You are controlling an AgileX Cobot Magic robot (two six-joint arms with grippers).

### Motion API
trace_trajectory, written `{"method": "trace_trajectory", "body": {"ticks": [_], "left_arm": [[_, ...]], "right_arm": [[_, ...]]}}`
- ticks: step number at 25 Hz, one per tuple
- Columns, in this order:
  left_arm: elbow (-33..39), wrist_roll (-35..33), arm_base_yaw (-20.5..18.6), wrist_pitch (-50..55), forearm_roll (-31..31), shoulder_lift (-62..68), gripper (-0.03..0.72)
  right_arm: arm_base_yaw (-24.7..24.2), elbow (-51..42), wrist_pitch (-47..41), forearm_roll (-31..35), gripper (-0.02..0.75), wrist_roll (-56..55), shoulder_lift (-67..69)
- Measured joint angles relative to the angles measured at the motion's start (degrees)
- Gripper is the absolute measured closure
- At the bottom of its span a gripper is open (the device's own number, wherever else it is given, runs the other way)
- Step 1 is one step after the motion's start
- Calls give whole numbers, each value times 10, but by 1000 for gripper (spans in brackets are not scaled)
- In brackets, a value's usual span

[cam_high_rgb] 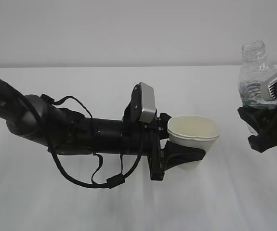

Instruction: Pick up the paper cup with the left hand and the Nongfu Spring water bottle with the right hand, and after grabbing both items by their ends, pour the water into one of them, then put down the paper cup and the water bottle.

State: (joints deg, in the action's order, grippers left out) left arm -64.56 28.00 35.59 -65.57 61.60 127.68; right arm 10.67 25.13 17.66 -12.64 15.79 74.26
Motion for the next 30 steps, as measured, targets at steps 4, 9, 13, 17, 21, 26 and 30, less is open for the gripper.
{"method": "trace_trajectory", "body": {"ticks": [4, 9, 13, 17, 21, 26, 30], "left_arm": [[0, 0, 0, 0, 0, 0, 283], [0, 0, 0, 0, 0, 0, 283], [0, 0, 0, 0, 0, 0, 283], [0, 0, 0, 0, 0, 0, 283], [0, 0, 0, 0, 0, 0, 283], [0, 0, 0, 0, 0, 0, 283], [0, 0, 0, 0, 10, 0, 283]], "right_arm": [[0, 0, 0, 0, 334, 20, 0], [0, 0, 0, 0, 335, 48, 0], [0, 0, 0, -1, 335, 75, 0], [0, 0, 0, -2, 335, 109, 0], [0, 0, -5, -3, 335, 143, 0], [0, 0, -11, -3, 335, 179, 0], [0, 0, -15, 4, 337, 213, 0]]}}
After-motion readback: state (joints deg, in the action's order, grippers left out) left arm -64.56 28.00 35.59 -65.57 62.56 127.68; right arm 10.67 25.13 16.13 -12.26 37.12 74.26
